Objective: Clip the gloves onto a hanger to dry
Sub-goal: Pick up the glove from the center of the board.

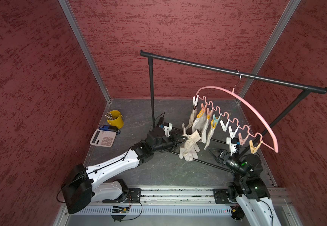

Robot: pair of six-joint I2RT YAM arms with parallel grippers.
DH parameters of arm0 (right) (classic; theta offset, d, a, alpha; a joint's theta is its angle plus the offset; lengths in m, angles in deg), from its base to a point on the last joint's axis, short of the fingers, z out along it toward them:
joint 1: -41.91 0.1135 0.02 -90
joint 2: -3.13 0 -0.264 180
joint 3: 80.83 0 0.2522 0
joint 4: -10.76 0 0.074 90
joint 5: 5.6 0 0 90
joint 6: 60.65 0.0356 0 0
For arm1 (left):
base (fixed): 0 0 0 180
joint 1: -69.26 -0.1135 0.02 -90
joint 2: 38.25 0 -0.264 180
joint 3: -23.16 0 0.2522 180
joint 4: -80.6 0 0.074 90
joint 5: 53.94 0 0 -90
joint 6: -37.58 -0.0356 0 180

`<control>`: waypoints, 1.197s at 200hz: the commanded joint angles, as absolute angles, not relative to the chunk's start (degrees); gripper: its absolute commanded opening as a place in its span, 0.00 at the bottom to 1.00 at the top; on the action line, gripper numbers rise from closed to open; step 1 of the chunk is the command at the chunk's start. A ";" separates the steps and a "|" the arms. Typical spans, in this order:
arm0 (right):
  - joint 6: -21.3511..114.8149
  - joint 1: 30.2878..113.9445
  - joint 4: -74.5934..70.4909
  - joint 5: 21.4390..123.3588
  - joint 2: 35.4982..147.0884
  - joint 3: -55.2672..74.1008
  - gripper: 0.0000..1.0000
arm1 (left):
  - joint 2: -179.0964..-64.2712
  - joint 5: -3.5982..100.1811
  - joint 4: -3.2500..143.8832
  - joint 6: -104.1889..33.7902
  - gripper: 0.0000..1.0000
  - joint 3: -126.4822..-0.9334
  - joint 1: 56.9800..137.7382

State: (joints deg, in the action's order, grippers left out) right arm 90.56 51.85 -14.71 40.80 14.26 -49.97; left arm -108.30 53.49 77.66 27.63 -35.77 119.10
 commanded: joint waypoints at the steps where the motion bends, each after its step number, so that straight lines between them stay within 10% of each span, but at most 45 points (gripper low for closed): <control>1: 86.36 52.17 -9.12 38.62 16.62 -47.18 0.51 | -109.36 52.50 81.34 30.97 0.00 -35.28 119.43; 139: 84.03 68.37 8.73 52.23 32.55 -46.35 0.50 | -97.10 53.21 56.74 8.56 0.00 -43.62 115.56; 239: 79.54 81.37 22.67 69.83 40.57 -45.63 0.56 | -95.62 54.99 63.59 16.23 0.00 -35.99 116.39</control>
